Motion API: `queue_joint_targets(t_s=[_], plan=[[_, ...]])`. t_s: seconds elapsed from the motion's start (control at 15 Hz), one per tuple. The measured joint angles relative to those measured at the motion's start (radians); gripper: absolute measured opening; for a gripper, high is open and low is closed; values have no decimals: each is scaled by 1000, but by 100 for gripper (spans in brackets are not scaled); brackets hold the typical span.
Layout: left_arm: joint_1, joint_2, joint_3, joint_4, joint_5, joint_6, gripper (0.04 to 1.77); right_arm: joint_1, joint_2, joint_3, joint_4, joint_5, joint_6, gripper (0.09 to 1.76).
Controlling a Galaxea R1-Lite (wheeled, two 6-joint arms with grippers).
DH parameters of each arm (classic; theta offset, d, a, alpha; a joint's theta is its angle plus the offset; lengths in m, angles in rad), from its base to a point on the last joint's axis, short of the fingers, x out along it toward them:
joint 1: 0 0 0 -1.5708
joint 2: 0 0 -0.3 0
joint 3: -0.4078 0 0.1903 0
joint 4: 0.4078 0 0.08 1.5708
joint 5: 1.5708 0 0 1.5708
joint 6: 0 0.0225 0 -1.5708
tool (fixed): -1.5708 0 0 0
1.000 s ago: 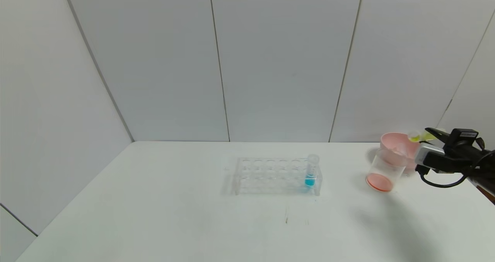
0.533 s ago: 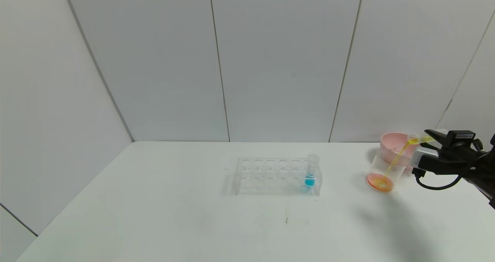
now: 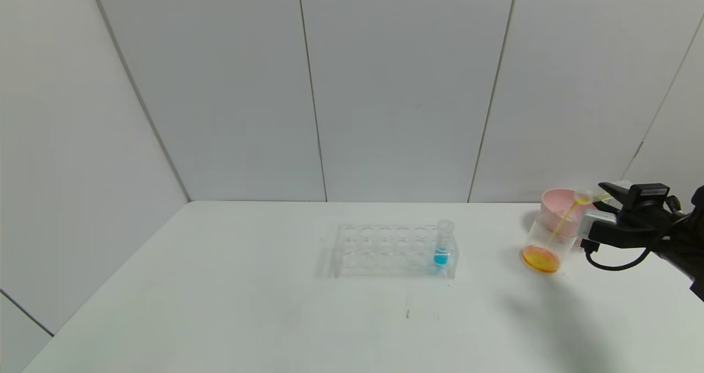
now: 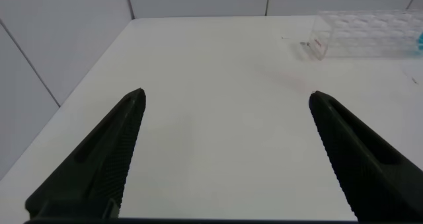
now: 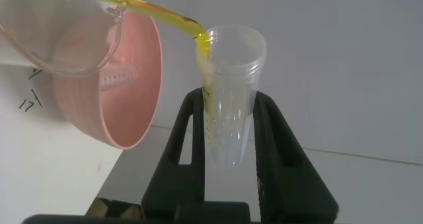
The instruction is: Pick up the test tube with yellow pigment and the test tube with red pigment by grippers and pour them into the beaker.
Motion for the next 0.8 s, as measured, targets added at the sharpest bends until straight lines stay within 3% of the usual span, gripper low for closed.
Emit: queue_joint_targets(t_s=[0.8], plan=[[0, 0, 0, 0, 0, 0, 176, 9, -3, 8, 0, -3, -11, 50]])
